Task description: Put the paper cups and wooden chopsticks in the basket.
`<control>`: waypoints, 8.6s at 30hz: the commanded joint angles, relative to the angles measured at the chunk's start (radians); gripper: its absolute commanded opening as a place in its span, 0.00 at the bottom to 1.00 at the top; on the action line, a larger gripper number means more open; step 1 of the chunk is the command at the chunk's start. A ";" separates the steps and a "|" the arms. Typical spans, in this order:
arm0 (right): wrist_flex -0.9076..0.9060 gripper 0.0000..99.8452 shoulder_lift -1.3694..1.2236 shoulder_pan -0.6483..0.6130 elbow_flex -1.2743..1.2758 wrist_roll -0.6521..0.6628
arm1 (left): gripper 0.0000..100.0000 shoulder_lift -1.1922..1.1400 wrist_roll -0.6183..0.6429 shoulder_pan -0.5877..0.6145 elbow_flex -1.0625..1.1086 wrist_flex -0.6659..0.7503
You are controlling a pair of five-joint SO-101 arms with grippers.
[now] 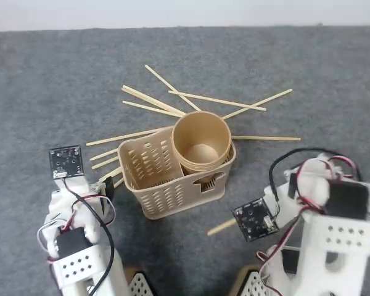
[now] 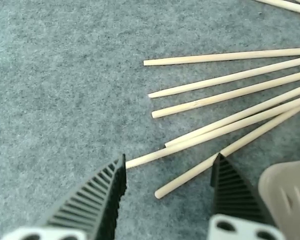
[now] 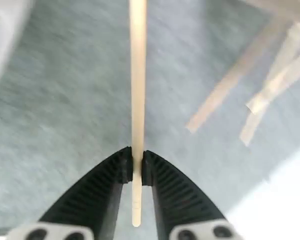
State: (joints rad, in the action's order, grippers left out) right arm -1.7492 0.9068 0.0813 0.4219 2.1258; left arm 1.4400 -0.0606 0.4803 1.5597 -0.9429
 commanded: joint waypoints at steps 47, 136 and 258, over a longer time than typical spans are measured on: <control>0.829 0.01 -0.268 -0.977 -0.058 -1.970 | 0.26 0.011 0.002 -0.005 0.002 0.020; 0.479 0.19 -1.293 -0.151 -0.585 -0.879 | 0.26 0.011 0.000 -0.005 0.007 0.034; 0.297 0.18 -0.237 -0.615 -0.387 -1.921 | 0.26 0.011 0.002 -0.005 0.007 0.032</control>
State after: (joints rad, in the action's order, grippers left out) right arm -1.4177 0.7564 -0.5186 0.1672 0.1895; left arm 1.4400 -0.0606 0.4803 1.5704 -0.9306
